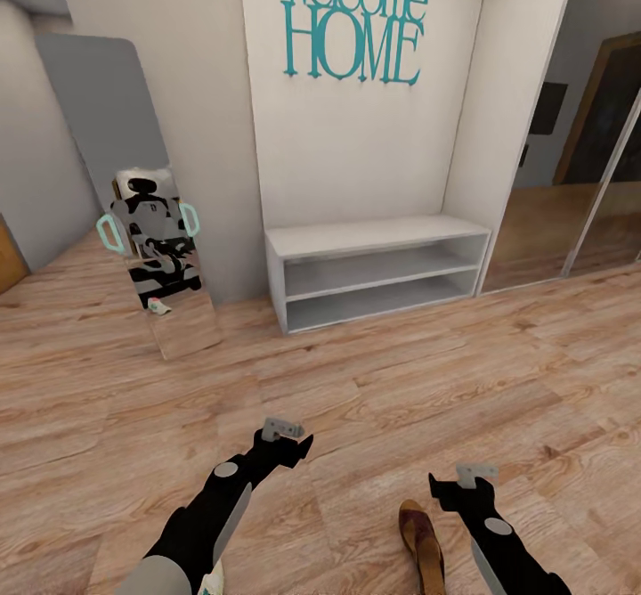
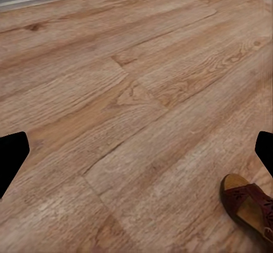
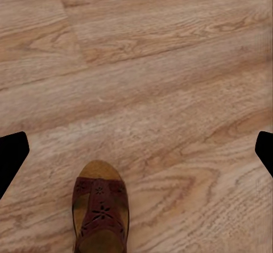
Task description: Pick up the two gym shoes and the two sandals from the corridor floor and place them onto the hallstand (shoe rack) in the corridor, making sure they are on the rack and not on the floor. Arrange them so the two gym shoes are next to each other and the two sandals are next to each other.
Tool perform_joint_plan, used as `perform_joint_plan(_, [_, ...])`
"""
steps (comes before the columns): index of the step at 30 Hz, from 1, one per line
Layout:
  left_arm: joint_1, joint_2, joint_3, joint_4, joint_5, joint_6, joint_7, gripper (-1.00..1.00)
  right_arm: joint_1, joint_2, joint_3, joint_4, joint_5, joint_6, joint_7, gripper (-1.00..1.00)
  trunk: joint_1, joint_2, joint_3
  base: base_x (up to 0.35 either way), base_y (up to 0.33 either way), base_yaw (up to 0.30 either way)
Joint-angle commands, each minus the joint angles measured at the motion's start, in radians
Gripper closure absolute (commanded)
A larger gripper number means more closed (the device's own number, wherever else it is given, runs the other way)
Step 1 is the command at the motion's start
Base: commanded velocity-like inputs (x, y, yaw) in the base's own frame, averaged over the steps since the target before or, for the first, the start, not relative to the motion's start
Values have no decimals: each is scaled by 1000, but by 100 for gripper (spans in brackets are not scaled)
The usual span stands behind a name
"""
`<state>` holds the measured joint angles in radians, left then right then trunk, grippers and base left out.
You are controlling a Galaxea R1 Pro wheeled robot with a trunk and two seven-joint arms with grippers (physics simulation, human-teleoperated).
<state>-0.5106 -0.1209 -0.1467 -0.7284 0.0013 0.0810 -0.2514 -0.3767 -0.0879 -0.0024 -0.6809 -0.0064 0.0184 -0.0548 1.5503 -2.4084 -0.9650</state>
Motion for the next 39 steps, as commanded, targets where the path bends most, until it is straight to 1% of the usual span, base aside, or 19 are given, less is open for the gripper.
perform_joint_plan(1, [0,0,1,-2,0,6,-3,-100,-3,0,1,1,-1,2,-4,-100,4,-8,-4,0,0,0])
perform_joint_plan(13, [-1,0,-1,-3,0,6,-4,-100,-14,0,2,6,-2,2,-8,-100,50,-92,-44,0,0,0])
perform_joint_plan(33, [-2,0,-3,-3,0,6,-5,-100,-14,1,1,8,-3,1,-8,-100,59,-96,-150,0,0,0])
perform_joint_plan(39, [-11,-1,-4,-5,0,6,-5,-100,-14,7,1,9,-3,1,-8,-100,61,-98,-183,0,0,0])
